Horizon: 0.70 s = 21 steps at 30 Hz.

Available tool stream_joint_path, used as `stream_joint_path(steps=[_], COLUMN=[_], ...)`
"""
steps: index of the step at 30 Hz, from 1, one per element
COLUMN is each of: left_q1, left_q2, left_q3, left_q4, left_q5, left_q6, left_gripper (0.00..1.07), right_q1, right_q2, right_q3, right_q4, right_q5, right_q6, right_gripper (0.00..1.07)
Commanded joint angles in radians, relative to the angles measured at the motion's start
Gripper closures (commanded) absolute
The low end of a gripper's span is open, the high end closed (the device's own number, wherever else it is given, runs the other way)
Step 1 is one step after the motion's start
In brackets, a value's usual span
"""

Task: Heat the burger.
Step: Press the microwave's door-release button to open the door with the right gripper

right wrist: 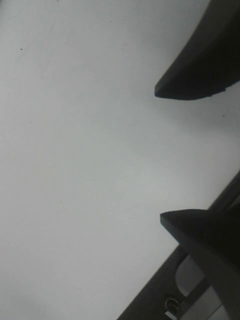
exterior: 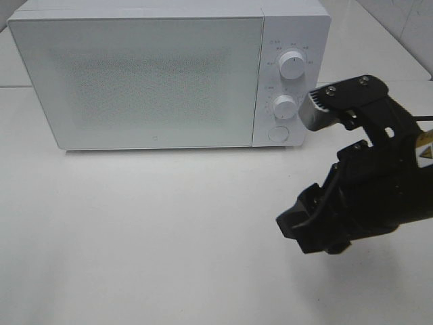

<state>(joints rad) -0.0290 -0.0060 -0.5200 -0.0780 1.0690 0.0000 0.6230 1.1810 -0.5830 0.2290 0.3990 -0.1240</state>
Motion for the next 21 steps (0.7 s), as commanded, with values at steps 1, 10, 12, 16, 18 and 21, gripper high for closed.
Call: stream_joint_path(steps=[1, 10, 12, 16, 18, 21], left_q1=[0.003, 0.003, 0.003, 0.003, 0.003, 0.003], left_q2=[-0.015, -0.015, -0.015, -0.015, -0.015, -0.015], left_q3=[0.002, 0.002, 0.002, 0.002, 0.002, 0.002], left_q4=[-0.004, -0.004, -0.004, -0.005, -0.005, -0.005], left_q5=[0.001, 0.001, 0.001, 0.001, 0.001, 0.001], left_q6=[0.0, 0.0, 0.0, 0.0, 0.0, 0.0], left_gripper=[0.06, 0.06, 0.06, 0.06, 0.06, 0.06], right_q1=[-0.006, -0.006, -0.006, -0.006, -0.006, -0.016], right_q2=[-0.082, -0.291, -0.397, -0.482, -0.547, -0.638], right_q3=[-0.008, -0.008, -0.008, -0.008, -0.008, -0.008], right_q4=[-0.053, -0.062, -0.08, -0.099, -0.117, -0.155], right_q5=[0.128, 0.292, 0.395, 0.459, 0.493, 0.544], right_q6=[0.047, 0.092, 0.115, 0.136, 0.151, 0.175], right_gripper=[0.42, 0.25, 0.25, 0.25, 0.25, 0.25])
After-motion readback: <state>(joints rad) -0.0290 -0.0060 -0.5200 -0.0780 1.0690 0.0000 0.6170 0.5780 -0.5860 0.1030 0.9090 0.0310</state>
